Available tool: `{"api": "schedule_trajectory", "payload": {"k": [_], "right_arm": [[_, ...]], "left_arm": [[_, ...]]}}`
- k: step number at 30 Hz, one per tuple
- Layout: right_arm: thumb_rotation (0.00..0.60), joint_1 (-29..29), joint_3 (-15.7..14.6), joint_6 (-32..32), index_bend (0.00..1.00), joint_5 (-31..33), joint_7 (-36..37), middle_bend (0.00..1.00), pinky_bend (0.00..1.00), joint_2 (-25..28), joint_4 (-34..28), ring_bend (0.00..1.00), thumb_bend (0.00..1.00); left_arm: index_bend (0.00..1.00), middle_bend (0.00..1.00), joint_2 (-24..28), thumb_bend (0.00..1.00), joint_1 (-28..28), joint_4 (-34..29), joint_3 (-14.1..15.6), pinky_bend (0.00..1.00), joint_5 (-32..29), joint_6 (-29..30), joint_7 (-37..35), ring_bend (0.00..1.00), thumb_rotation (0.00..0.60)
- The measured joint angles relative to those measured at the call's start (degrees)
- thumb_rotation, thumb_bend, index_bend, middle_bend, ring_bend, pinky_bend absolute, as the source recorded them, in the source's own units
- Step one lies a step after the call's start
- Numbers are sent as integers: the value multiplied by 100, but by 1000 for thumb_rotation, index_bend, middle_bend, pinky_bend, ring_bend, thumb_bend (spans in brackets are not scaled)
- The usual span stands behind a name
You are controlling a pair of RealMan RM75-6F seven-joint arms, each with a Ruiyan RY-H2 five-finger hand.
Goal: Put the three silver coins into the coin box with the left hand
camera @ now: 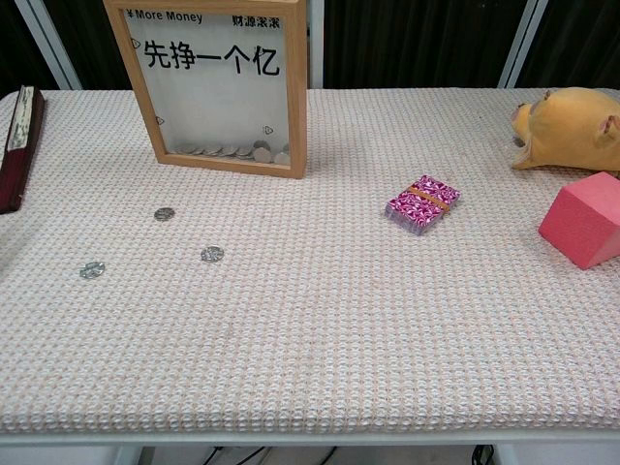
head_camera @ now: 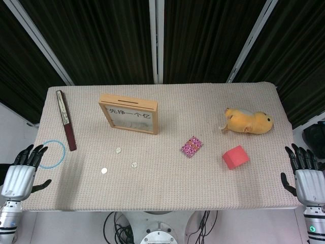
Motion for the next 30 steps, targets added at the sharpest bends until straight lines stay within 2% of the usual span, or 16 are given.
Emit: {"api": "schedule_trajectory", "payload": {"k": [17,23,26,30], "right_arm": [[600,-23,29,-9,0,46,135,0,0,-2,58,0,385],[600,1,43,-35,0,46,103,0,0,10,48,0,385],[600,-6,38,-36,0,51,121,0,0,21,41,0,384],[600,-5,9,-101,0,69,83,0,0,53,44,0,385]], "left_arm": [[124,94,-155,28,-168,32,36,154,212,-137,-164,5,600],[131,102,-417,30,-403,40,21,169,356,-369,-207,15,600],[132,107,-617,33,-580,87,-21,208,364,-578,-187,48,600],[151,115,-944,36,-942,170,-138,210,351,-964,-154,51,600]]}}
